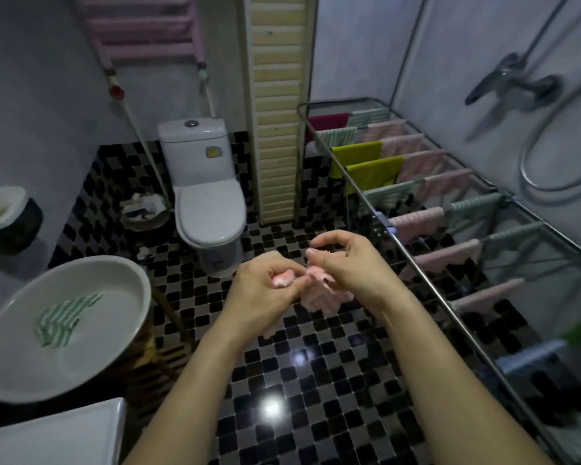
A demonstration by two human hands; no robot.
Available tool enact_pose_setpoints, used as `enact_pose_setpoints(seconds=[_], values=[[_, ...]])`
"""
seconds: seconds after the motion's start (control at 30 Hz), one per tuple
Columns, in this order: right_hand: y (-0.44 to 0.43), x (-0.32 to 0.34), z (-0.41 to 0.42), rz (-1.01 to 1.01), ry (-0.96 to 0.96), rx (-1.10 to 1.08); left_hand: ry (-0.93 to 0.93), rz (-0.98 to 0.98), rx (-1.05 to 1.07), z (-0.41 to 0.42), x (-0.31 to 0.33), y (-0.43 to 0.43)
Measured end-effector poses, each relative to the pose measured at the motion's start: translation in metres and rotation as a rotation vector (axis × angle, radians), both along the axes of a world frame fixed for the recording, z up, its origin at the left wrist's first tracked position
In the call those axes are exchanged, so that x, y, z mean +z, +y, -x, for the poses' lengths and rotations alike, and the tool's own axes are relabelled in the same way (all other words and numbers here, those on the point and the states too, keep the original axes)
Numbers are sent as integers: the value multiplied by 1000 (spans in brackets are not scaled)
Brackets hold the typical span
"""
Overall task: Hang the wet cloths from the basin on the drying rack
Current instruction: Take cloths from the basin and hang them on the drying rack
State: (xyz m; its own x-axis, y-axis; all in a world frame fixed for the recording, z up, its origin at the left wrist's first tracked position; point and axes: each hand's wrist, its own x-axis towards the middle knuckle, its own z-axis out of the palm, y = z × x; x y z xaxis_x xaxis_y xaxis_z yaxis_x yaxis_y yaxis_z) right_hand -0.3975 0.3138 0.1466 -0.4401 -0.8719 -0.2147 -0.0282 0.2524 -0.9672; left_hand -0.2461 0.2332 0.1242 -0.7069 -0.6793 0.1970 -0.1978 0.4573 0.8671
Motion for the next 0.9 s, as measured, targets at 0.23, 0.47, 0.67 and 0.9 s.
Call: enact_pose_setpoints(seconds=[0.23,0.47,0.67,0.9], values=[[84,9,44,-43,15,45,115,-374,-100,48,8,52],[186,9,114,-208,284,7,119,-422,3,97,16,113],[264,-1,176,-44,-24,-165,12,-350,-109,145,17,179],[295,-14,239,160,-92,-514,43,-360,-169,205,18,208]])
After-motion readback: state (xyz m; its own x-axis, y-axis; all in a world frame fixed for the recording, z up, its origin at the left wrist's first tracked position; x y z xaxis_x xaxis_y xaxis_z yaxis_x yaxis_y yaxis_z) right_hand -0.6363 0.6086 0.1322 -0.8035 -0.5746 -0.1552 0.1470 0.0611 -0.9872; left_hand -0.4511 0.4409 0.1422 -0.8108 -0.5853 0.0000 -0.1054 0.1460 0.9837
